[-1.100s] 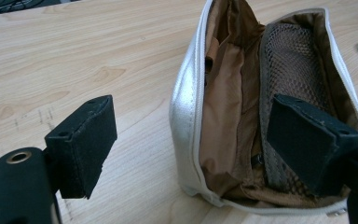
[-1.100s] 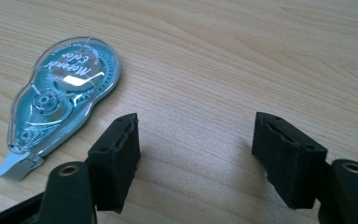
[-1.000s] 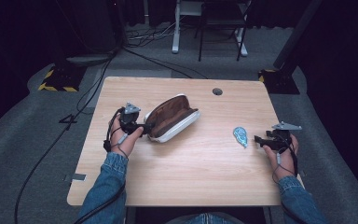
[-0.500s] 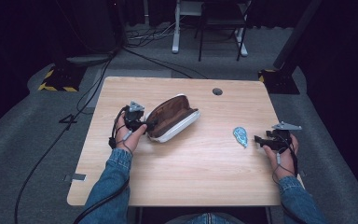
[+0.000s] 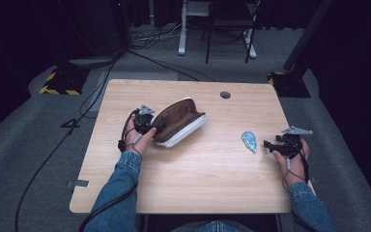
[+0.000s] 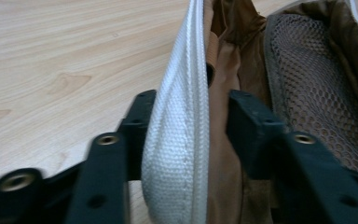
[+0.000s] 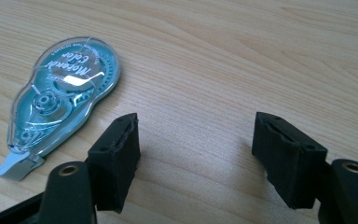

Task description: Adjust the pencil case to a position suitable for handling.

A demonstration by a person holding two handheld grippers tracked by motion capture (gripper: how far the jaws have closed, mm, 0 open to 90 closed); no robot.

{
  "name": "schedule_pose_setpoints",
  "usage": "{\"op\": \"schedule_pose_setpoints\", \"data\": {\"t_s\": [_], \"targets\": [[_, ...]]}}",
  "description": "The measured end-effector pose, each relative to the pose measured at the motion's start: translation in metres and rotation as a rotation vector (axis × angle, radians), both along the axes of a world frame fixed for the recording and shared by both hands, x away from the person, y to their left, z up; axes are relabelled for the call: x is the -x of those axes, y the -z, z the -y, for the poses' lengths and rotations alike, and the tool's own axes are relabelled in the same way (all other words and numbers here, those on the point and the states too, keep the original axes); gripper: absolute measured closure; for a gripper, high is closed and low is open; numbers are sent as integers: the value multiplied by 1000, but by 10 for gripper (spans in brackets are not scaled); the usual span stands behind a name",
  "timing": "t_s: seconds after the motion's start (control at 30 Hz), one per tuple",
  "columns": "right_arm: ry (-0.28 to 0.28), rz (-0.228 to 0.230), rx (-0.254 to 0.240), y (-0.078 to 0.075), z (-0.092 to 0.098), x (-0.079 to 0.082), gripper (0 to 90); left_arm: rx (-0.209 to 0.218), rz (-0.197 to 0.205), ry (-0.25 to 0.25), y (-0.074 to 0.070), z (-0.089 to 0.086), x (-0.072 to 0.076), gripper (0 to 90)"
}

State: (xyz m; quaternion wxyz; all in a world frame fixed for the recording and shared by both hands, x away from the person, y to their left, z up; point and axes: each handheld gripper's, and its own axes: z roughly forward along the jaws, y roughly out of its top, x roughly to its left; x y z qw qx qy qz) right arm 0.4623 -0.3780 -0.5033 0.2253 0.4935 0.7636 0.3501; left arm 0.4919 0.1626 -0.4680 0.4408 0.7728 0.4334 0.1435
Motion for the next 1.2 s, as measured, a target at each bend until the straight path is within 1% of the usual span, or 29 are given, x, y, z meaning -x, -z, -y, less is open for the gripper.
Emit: {"op": "schedule_pose_setpoints", "data": {"t_s": [0.03, 0.13, 0.2, 0.27, 0.37, 0.53, 0.63, 0.7, 0.87, 1.03, 1.2], "targets": [[0, 0, 1, 0, 0, 0, 322, 12, -3, 2, 1, -1, -1, 594], [2, 2, 1, 0, 0, 0, 322, 62, -27, 14, 3, -4, -2, 727], [5, 2, 1, 0, 0, 0, 322, 64, -32, 20, 3, -5, -3, 785], [5, 0, 0, 0, -1, 0, 322, 66, -39, 26, 2, -4, -3, 811], [6, 3, 2, 0, -1, 0, 322, 70, -43, 39, 2, -4, -4, 825], [8, 4, 2, 0, -1, 1, 322, 120, -64, 59, 0, -5, -3, 838], [8, 3, 2, 0, -1, 1, 322, 136, -74, 73, -3, -6, -1, 842], [8, 3, 2, 0, -1, 1, 322, 144, -73, 83, -5, -5, 1, 843], [8, 3, 2, 0, -1, 1, 322, 146, -60, 94, -12, -4, 6, 844], [9, 2, 2, 0, -1, 1, 324, 152, -41, 101, -20, -6, 14, 845], [11, 2, 2, 0, -1, 1, 326, 159, -37, 110, -28, -8, 23, 845]]}}
